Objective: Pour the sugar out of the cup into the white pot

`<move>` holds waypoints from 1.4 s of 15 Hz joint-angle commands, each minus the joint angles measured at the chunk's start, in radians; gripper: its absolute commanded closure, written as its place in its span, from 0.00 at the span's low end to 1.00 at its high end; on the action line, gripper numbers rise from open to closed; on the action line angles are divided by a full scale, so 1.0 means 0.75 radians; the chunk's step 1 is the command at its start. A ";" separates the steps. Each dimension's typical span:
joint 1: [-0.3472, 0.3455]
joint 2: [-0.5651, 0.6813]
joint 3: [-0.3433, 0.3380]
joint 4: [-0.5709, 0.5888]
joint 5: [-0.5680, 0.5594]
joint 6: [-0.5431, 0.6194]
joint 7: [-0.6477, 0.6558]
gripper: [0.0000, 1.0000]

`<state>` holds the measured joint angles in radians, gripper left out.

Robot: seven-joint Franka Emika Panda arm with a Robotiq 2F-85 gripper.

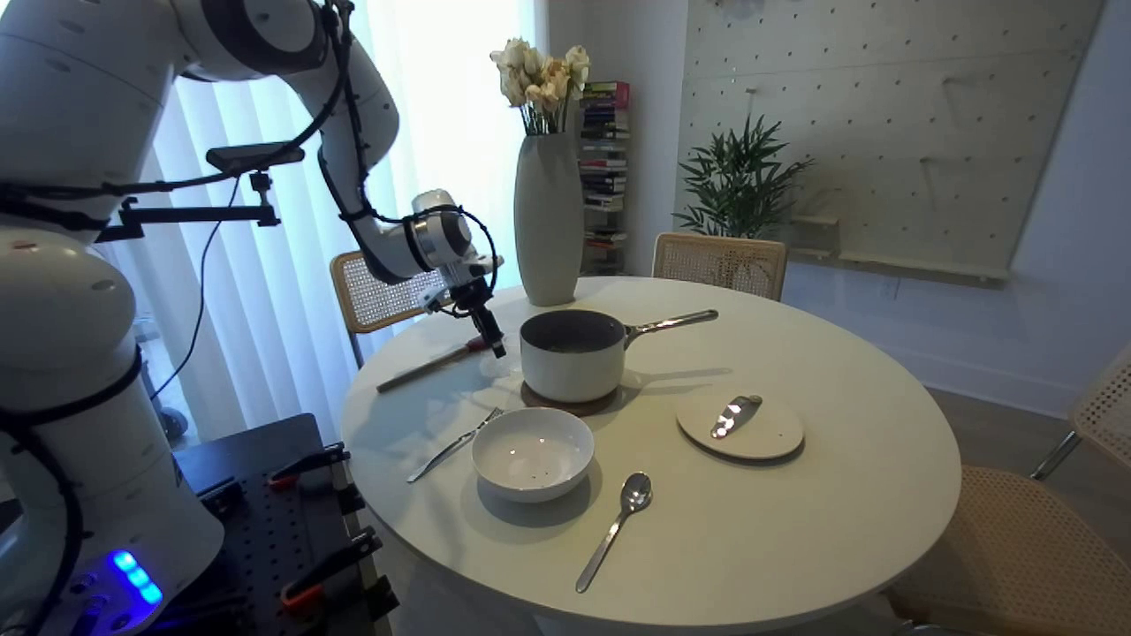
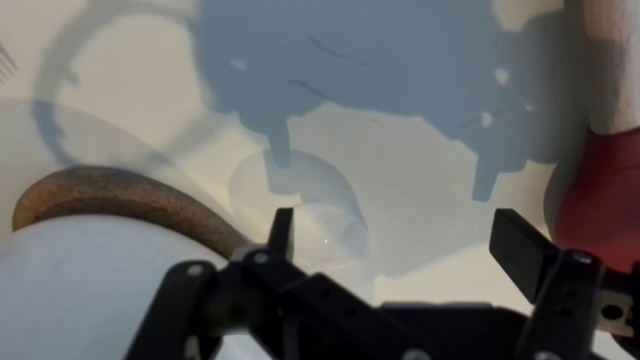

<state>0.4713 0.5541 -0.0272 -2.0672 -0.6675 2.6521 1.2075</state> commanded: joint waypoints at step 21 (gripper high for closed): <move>-0.122 -0.389 0.232 0.182 0.578 -0.825 -0.504 0.00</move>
<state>0.4064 0.2990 0.1146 -1.9615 -0.3018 2.1418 0.8785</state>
